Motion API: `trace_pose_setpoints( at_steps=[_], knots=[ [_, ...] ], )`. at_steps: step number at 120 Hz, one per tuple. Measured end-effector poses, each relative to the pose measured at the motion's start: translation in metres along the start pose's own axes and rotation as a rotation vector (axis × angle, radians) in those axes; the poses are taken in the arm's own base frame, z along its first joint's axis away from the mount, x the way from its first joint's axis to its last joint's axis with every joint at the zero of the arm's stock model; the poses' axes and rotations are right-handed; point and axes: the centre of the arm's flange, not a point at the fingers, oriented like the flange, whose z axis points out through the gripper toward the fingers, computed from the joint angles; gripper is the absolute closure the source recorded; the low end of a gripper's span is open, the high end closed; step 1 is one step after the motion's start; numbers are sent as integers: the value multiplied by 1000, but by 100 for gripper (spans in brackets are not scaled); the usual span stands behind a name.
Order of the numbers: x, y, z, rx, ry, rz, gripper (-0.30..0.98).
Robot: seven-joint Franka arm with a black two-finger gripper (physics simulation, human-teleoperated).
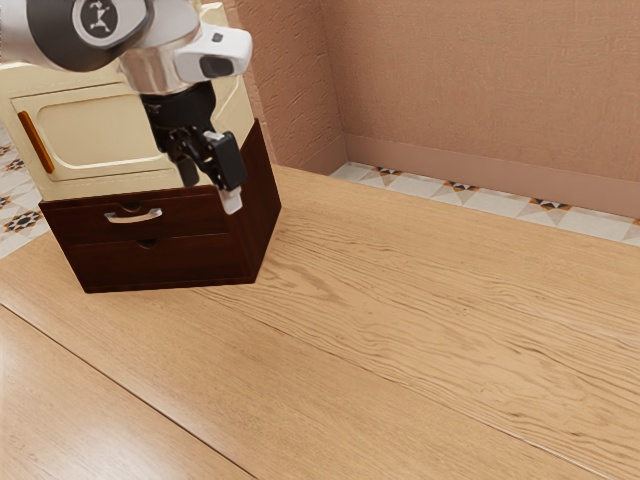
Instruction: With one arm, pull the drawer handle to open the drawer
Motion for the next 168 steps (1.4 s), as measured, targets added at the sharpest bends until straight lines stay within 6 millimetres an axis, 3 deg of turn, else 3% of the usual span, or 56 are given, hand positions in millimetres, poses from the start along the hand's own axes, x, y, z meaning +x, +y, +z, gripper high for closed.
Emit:
trace_pose_setpoints(
  at_steps=[33, 55, 66, 97, 129, 148, 168],
  knots=[
    [-2, -13, 7, 4, -16, -33, 0],
    [-53, -13, 22, 7, -86, -82, 0],
    [-77, -14, 47, -1, -127, -101, 0],
    [-131, -58, 115, 15, -110, -155, 0],
    [-136, -88, 117, 78, -36, -5, 0],
    [-152, -121, 124, 76, -35, 50, 0],
    [-158, -127, 135, 162, -16, 194, 3]
  ],
)
